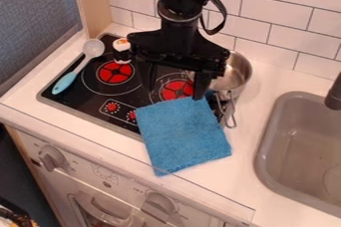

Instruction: Placed the pot on the towel

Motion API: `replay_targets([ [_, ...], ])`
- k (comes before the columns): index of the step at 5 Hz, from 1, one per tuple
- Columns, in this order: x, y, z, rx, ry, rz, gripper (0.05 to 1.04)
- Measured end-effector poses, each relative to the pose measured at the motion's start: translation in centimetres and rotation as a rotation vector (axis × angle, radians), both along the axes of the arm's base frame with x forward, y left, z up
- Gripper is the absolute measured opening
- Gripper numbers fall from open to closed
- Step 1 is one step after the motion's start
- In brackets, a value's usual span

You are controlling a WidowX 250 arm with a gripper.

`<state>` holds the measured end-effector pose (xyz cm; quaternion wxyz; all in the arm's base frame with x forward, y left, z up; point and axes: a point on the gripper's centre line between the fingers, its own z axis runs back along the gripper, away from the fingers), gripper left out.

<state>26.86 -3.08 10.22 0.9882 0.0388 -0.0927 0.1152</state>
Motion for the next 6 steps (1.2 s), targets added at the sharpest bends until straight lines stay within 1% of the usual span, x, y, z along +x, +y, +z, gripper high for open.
replay_targets([
  [1,-0.1,0.1,-0.8,0.007,0.029,-0.006,1.000],
  [2,1.9,2.0,-1.4,0.011,0.037,0.019,1.000],
  [3,2.8,2.7,-2.3,0.008,0.043,0.012,1.000],
  [4,4.3,4.3,-3.2,-0.036,-0.020,0.016,1.000],
  [5,5.6,5.4,-4.9,-0.111,-0.097,0.003,1.000],
  [6,6.6,5.7,-5.5,-0.177,-0.175,-0.012,1.000],
])
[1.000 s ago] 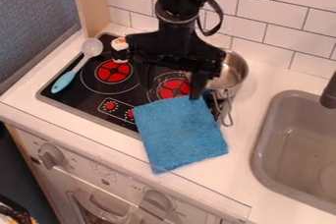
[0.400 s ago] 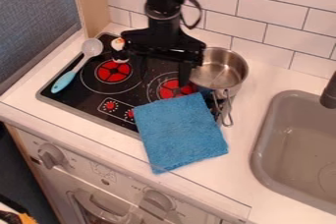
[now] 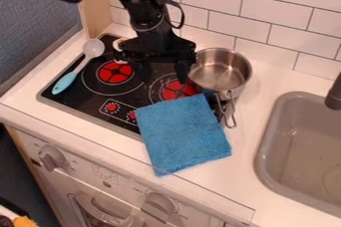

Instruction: Placed the pot on the towel

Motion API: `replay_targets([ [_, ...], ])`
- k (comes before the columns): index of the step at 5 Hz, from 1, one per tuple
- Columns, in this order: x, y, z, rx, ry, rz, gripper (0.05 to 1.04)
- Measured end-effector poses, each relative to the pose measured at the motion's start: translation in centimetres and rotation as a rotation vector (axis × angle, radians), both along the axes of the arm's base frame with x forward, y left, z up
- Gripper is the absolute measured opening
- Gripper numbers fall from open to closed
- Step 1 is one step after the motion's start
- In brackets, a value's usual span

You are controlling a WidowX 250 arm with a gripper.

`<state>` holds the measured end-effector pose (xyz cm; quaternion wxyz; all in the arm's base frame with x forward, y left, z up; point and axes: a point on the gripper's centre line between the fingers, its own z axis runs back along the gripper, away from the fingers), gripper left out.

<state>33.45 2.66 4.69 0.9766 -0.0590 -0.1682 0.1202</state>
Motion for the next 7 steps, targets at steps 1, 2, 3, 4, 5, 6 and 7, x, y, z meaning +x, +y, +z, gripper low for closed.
replay_targets([
  [1,0.7,-0.2,-1.1,-0.030,-0.026,-0.031,1.000],
  [2,1.9,-0.7,-0.9,-0.035,-0.038,-0.039,1.000],
  [3,3.1,-1.8,-0.9,-0.034,-0.035,-0.070,1.000],
  [4,3.3,-2.4,-0.7,-0.023,-0.026,-0.086,1.000],
  [5,4.0,-2.9,-0.6,-0.022,-0.031,-0.098,1.000],
  [6,4.2,-2.9,-1.9,-0.019,0.006,-0.097,1.000],
  [7,4.8,-2.7,-2.8,-0.004,0.032,-0.095,1.000],
])
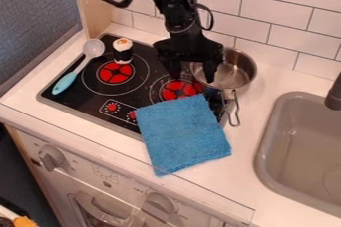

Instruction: Placed the pot on the towel

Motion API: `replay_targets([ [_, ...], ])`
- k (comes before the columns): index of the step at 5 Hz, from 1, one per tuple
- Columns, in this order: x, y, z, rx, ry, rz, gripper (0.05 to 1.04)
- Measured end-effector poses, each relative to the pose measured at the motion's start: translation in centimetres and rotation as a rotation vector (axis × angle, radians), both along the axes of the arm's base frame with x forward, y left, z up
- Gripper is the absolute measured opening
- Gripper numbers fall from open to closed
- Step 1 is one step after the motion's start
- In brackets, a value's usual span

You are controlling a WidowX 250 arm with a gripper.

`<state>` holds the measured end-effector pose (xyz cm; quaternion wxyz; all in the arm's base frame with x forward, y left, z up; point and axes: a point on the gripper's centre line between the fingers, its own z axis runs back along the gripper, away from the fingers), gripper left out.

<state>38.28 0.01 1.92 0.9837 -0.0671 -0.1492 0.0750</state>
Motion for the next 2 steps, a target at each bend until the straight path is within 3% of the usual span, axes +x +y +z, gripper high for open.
replay_targets([
  [1,0.17,0.19,-0.21,0.009,0.003,0.008,0.947],
  [2,0.22,0.42,-0.30,0.041,0.012,0.030,0.649],
])
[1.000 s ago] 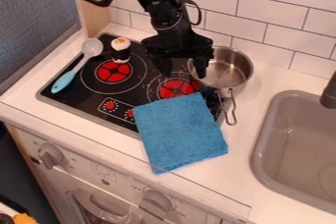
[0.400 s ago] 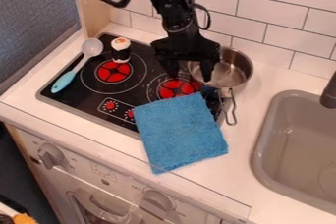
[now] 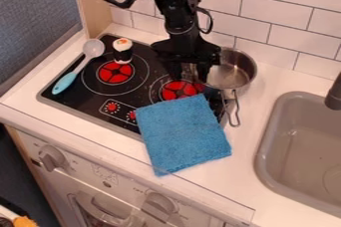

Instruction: Placed the pot on the towel

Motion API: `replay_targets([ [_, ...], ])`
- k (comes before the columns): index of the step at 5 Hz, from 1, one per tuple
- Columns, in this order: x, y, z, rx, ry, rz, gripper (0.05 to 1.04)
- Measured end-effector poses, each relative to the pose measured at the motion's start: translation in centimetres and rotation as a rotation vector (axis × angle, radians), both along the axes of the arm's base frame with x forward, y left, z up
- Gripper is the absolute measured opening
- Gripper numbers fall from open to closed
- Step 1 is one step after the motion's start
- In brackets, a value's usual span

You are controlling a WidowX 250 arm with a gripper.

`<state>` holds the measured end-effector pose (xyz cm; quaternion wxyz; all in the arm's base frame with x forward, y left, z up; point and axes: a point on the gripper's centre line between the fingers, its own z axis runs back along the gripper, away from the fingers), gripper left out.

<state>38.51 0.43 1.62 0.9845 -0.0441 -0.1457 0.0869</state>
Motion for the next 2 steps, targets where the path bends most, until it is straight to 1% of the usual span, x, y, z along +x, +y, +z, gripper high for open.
replay_targets([
  [1,-0.14,-0.13,-0.12,-0.001,0.009,0.007,0.355],
  [2,-0.29,-0.23,-0.18,0.008,0.019,0.002,0.144],
])
